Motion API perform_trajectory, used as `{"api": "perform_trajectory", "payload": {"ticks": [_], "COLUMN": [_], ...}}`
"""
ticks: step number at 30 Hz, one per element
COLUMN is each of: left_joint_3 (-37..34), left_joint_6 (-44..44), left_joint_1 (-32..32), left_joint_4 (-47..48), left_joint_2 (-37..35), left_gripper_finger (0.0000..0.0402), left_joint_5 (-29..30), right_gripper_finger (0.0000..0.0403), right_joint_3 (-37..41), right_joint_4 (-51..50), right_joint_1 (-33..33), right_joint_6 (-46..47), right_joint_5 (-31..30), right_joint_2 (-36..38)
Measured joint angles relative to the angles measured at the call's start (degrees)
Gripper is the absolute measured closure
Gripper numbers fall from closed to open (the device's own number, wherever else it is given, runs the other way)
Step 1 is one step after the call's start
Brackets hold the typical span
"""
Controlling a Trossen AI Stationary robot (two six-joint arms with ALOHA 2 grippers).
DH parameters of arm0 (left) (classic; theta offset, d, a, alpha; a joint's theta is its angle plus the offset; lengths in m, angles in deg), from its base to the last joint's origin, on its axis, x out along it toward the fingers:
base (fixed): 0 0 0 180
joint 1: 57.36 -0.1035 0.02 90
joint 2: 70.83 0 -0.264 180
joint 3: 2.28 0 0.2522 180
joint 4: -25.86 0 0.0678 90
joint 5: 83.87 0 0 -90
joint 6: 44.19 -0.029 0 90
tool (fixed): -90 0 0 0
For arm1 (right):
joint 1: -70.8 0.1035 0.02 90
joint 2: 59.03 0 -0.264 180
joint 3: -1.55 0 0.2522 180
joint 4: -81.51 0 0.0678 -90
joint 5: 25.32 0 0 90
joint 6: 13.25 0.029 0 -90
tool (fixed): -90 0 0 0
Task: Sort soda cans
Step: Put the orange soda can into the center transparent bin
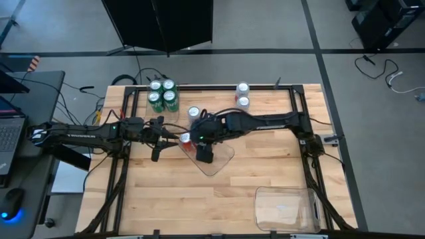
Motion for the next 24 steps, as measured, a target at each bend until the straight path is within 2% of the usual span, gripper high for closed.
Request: {"api": "perform_trajectory", "payload": {"ticks": [12,24], "left_joint_3": [0.00,0.00], "left_joint_6": [-0.02,-0.02], "left_joint_1": [0.00,-0.02], "left_joint_4": [0.06,0.23], "left_joint_2": [0.00,0.00], "left_gripper_finger": [0.0271,0.0271], "left_joint_5": [-0.02,-0.02], "right_gripper_finger": [0.0129,0.0129], "right_joint_3": [-0.08,0.20], "right_joint_4": [0.56,2.54], "right_joint_1": [-0.67,-1.54], "right_joint_6": [-0.15,-0.45], "right_joint_5": [0.17,-1.57], "right_joint_2": [-6.73,-9.94]}}
